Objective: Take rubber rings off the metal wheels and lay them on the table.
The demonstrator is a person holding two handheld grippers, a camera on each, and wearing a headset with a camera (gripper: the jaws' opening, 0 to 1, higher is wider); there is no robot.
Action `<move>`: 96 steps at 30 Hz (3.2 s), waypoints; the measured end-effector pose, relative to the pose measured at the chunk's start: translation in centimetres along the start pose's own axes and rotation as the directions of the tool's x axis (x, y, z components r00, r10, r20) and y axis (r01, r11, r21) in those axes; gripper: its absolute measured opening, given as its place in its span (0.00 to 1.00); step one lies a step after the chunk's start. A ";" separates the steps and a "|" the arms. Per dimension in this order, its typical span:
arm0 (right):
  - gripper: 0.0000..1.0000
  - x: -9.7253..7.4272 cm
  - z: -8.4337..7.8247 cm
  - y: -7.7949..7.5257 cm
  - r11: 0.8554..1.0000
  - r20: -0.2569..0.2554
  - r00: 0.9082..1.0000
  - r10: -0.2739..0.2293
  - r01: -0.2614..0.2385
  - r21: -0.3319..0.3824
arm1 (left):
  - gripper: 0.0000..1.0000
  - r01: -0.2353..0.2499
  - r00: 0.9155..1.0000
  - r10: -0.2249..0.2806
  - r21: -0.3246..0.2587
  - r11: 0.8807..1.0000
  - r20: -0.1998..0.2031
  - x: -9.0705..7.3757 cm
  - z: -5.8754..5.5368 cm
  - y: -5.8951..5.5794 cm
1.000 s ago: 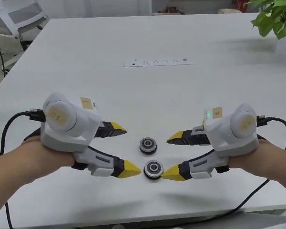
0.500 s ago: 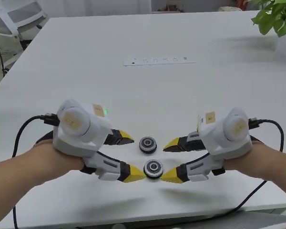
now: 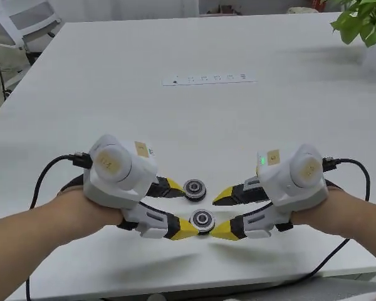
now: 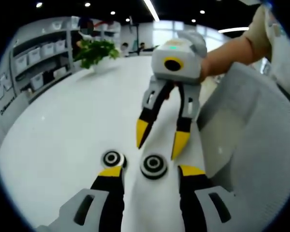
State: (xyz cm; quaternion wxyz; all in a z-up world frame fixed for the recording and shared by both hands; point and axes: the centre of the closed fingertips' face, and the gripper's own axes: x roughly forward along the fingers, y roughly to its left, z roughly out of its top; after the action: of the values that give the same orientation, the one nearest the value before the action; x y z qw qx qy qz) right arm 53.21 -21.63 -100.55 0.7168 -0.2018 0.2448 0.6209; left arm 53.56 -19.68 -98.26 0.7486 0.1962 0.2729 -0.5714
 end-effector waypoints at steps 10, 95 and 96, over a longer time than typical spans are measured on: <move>0.32 0.0 -0.2 0.2 1.000 -0.003 1.000 0.007 -0.007 0.005 | 0.38 0.020 1.000 -0.020 -0.003 1.000 -0.005 1.0 0.1 -0.6; 0.24 1.2 -0.2 0.3 0.999 0.032 0.999 0.017 -0.018 0.045 | 0.14 -0.038 0.999 0.038 -0.017 0.999 -0.001 2.5 -0.5 -0.4; 0.24 1.2 -0.2 0.3 0.999 0.032 0.999 0.016 -0.017 0.041 | 0.14 -0.038 0.999 0.038 -0.016 0.999 -0.001 2.5 -0.5 -0.4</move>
State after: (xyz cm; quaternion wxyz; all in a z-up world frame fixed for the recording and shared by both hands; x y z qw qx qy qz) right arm 53.03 -20.77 -101.44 0.7195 -0.1747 0.2479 0.6248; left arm 53.53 -21.36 -100.22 0.7609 0.1955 0.2739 -0.5548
